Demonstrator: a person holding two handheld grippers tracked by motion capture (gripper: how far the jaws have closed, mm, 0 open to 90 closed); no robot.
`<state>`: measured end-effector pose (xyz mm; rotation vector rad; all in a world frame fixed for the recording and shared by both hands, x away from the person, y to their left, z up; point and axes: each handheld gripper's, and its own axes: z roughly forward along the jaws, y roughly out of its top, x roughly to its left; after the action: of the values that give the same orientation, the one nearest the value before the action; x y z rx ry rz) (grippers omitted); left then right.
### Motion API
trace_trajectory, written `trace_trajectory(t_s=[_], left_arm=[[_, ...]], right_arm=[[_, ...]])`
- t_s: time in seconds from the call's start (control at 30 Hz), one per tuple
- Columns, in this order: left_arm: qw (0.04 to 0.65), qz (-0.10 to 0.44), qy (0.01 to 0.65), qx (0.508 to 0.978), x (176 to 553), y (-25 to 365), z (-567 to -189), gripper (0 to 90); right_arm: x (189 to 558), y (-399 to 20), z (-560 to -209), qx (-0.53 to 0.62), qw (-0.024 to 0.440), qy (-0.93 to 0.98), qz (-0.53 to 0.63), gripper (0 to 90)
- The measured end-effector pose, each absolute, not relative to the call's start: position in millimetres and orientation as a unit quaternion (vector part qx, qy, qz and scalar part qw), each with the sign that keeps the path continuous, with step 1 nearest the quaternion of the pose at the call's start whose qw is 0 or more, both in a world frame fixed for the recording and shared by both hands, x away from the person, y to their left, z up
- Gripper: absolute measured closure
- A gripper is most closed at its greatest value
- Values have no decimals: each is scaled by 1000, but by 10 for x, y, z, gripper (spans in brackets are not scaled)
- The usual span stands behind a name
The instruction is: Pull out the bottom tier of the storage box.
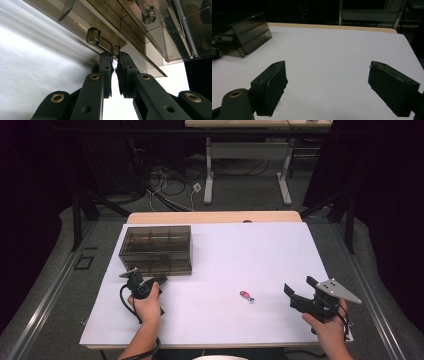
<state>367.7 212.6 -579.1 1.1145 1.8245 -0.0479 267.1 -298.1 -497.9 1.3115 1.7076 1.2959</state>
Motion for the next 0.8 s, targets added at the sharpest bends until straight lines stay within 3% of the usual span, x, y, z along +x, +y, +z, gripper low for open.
trace_trajectory(t_s=[0.8], left_arm=[[481,-23,750,454,3634,2132,-5795,823]], right_arm=[[2669,-2980,-4978,497,308,646,491,147]])
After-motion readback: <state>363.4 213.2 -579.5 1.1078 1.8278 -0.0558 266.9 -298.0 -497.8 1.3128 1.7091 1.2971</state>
